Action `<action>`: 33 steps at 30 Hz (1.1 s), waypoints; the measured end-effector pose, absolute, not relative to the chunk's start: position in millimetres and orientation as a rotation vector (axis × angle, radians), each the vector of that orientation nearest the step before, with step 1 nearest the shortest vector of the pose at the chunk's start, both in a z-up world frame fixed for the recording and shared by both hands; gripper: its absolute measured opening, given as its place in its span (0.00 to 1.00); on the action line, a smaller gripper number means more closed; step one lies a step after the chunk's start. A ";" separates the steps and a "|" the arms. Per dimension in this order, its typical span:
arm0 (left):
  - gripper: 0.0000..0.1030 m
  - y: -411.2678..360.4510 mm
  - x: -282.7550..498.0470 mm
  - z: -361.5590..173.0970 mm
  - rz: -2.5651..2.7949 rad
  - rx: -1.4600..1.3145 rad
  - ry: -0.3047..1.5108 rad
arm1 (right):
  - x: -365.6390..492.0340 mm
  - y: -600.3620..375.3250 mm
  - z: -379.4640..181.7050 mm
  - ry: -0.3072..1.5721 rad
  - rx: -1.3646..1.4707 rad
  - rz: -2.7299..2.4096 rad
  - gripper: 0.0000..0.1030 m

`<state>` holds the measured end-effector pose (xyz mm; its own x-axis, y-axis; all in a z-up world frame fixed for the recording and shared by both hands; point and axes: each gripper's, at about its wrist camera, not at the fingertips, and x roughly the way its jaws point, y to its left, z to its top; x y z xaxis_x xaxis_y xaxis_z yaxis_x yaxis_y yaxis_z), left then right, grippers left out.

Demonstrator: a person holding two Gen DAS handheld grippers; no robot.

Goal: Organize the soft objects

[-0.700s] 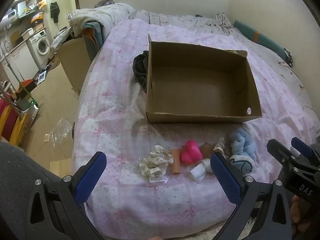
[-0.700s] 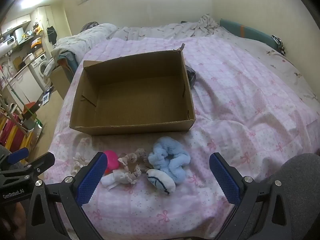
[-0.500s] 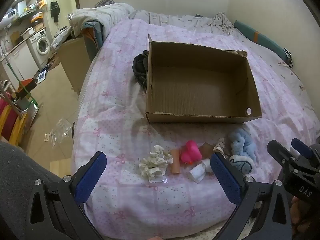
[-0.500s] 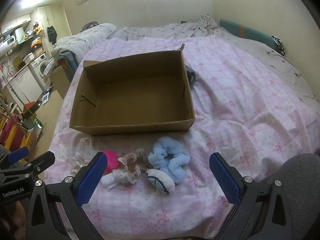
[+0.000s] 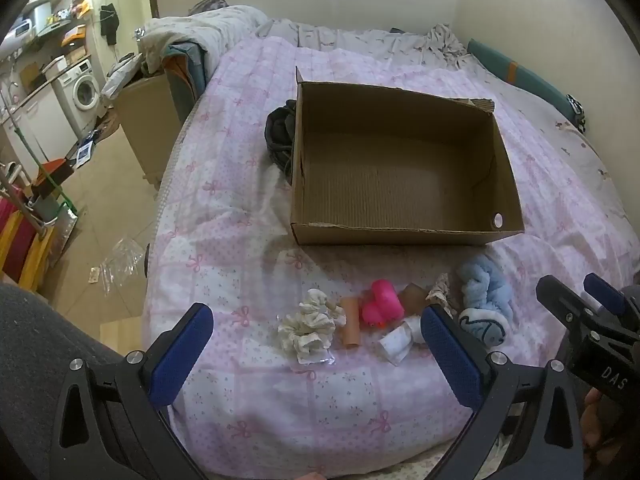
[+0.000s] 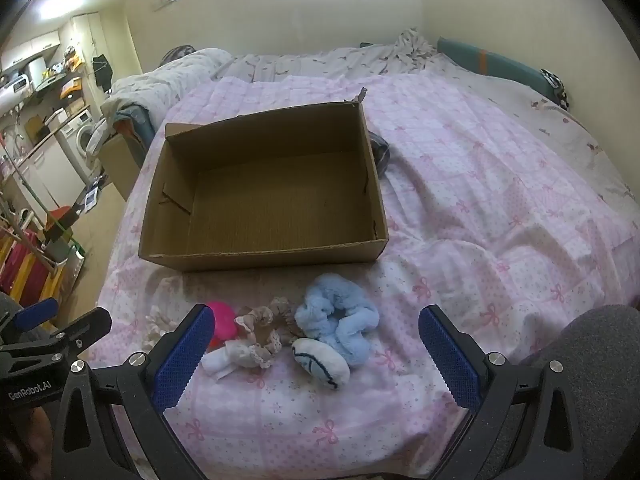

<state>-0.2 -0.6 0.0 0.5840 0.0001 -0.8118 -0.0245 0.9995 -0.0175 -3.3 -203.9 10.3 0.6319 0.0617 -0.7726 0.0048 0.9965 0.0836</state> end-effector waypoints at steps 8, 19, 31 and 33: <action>1.00 1.2 -0.5 -1.2 0.014 -0.027 0.947 | -3.5 -203.6 10.6 0.885 0.081 0.034 1.00; 1.00 1.0 -0.6 -1.5 0.015 -0.026 0.947 | -3.4 -203.8 10.6 0.885 0.082 0.035 1.00; 1.00 4.7 -0.2 -1.3 0.019 -0.028 0.942 | -2.5 -204.5 10.4 0.886 0.084 0.036 1.00; 1.00 5.0 0.0 -1.6 0.019 -0.028 0.943 | -1.8 -204.0 10.8 0.887 0.084 0.036 1.00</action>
